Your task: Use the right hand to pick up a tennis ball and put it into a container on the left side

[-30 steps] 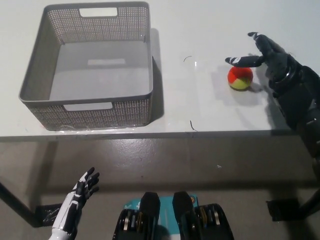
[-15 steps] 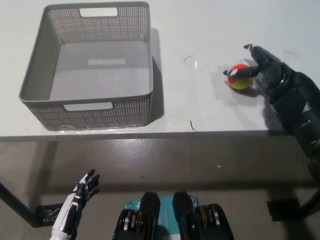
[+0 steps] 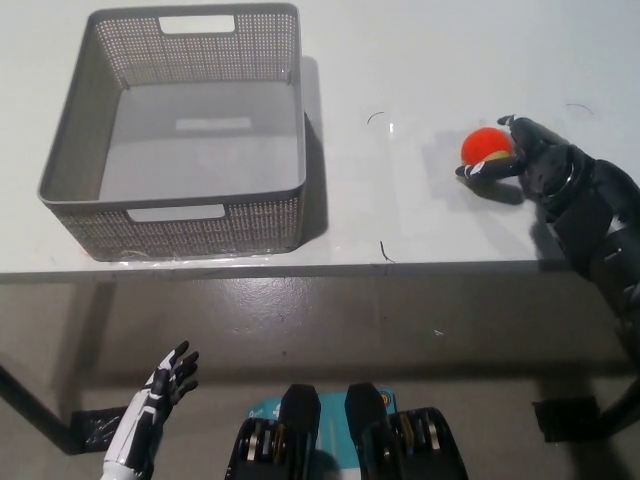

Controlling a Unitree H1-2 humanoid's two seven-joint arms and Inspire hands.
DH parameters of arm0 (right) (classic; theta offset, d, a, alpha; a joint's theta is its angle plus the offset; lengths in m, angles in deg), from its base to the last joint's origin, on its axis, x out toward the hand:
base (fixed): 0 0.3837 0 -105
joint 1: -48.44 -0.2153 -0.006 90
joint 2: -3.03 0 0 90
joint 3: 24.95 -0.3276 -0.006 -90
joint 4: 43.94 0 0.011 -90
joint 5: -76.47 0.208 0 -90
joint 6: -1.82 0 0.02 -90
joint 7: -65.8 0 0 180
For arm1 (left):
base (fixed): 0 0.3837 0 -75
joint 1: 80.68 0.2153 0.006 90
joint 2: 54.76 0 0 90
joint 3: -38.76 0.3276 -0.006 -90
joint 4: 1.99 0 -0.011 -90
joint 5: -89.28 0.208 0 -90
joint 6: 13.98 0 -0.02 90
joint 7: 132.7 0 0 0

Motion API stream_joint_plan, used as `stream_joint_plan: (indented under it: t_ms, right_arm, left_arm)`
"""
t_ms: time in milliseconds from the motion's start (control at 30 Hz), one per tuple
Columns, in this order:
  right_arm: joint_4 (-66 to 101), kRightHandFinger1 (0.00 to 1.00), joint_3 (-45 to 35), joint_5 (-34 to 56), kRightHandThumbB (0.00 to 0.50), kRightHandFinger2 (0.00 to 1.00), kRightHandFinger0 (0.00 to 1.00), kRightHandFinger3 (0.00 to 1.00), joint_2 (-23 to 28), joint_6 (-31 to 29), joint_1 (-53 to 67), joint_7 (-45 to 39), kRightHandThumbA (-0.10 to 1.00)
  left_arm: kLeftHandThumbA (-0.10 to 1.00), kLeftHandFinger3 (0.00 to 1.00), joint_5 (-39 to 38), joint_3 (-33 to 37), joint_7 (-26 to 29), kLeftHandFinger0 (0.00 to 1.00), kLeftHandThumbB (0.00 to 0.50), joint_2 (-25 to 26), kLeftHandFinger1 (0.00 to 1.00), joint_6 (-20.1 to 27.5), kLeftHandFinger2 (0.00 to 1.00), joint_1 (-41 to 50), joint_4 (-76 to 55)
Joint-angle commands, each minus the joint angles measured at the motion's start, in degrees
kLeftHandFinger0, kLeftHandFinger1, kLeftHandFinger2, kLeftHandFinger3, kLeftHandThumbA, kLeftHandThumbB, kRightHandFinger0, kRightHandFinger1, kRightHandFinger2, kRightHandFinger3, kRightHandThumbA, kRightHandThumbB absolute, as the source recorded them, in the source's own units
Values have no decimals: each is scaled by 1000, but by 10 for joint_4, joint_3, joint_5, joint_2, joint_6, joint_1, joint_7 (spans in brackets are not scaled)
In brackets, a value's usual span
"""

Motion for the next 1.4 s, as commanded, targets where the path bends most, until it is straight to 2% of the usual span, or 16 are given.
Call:
stream_joint_plan:
  t_ms: [0,100,267,333,367,400,433,467,500,533,567,633,767,967,1200,1367]
  right_arm:
    - [2,1000,2,7,476,1000,1000,1000,13,-15,-31,-2,886]
    - [1,1000,0,9,471,1000,1000,1000,13,-15,-32,-5,888]
    - [0,1000,-9,20,457,1000,1000,1000,12,-26,-31,9,837]
    - [5,1000,-29,38,428,1000,1000,1000,12,-61,-23,53,682]
    - [8,918,-53,57,391,922,835,875,9,-82,-18,95,512]
    - [9,506,-69,68,350,588,437,607,7,-104,-13,119,350]
    - [8,374,-77,71,336,494,278,531,6,-113,-11,128,292]
    - [10,23,-91,79,174,166,11,240,3,-133,-8,150,-69]
    - [11,5,-101,85,169,211,2,288,2,-150,-5,162,-94]
    - [12,65,-119,101,118,404,0,482,0,-176,-1,161,-100]
    - [12,195,-130,108,107,631,0,687,-1,-180,-1,158,-100]
    - [11,308,-143,114,106,730,0,765,-4,-190,-1,160,-100]
    - [11,401,-173,128,115,749,0,734,-8,-203,-2,166,-100]
    - [10,442,-196,145,135,759,4,738,-9,-213,-6,167,-100]
    - [52,405,-206,160,131,750,0,755,-23,-235,-40,170,-100]
    - [99,383,-196,156,143,731,0,729,-41,-242,-63,161,-100]
  left_arm:
    - [1000,1000,0,-3,-7,1000,202,13,1000,18,1000,-3,-9]
    - [1000,1000,3,-3,-6,1000,192,13,1000,18,1000,-5,-12]
    - [1000,1000,2,-4,-8,1000,217,16,1000,22,1000,-8,-10]
    - [1000,1000,2,-3,-10,1000,232,16,1000,26,1000,-9,-6]
    - [1000,1000,3,-3,-9,1000,234,17,1000,25,1000,-12,-5]
    - [1000,1000,4,-4,-9,1000,235,16,1000,26,1000,-12,-4]
    - [1000,1000,4,-4,-9,1000,236,16,1000,27,1000,-13,-4]
    - [1000,1000,4,-4,-8,1000,245,16,1000,27,1000,-14,-2]
    - [1000,1000,4,-4,-8,1000,246,16,1000,26,1000,-16,-2]
    - [1000,1000,2,-4,-9,1000,239,16,1000,23,1000,-15,-5]
    - [1000,1000,3,-5,-9,1000,237,16,1000,22,1000,-15,-6]
    - [1000,1000,4,-5,-7,1000,231,17,1000,20,1000,-14,-8]
    - [1000,1000,7,-5,-7,1000,243,17,1000,23,1000,-15,-6]
    - [1000,1000,-1,-7,-9,1000,244,15,1000,24,1000,-17,-3]
    - [1000,1000,-6,-9,-14,1000,224,18,1000,24,1000,-19,-1]
    - [1000,1000,-7,-9,-15,1000,233,17,1000,23,1000,-19,1]
